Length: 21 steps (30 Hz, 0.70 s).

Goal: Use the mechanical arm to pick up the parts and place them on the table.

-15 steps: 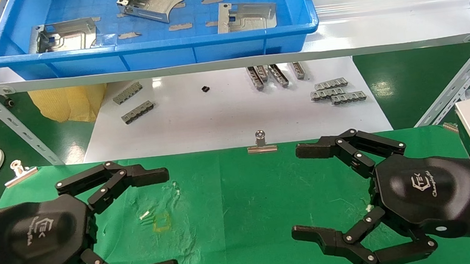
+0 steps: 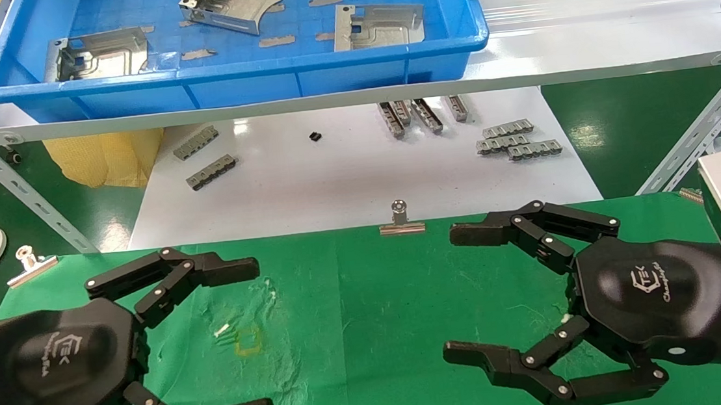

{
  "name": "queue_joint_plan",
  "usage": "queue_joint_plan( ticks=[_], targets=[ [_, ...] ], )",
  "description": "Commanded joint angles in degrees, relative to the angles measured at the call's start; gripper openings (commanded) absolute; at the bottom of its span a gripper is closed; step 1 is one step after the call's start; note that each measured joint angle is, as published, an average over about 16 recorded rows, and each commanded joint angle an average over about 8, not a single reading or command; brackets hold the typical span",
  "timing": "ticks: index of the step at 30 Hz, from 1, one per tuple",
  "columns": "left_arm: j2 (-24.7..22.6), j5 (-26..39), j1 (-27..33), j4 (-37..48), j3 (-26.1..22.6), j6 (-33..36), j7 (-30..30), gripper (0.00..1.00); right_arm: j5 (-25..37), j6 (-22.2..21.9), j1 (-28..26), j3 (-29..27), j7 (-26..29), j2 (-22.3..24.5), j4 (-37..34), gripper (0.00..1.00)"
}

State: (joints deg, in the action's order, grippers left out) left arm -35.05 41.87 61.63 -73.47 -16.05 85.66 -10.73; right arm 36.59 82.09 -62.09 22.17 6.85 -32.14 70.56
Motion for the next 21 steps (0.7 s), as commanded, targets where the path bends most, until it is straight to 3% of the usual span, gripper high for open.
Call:
queue_joint_plan(
  ticks=[1,21],
  targets=[
    [0.0,0.0,0.0,0.0,0.0,0.0,0.0,1.00,0.0,0.0,0.0,0.0,0.0,0.0,0.0,0.00],
    [0.0,0.0,0.0,0.0,0.0,0.0,0.0,1.00,0.0,0.0,0.0,0.0,0.0,0.0,0.0,0.00]
  ],
)
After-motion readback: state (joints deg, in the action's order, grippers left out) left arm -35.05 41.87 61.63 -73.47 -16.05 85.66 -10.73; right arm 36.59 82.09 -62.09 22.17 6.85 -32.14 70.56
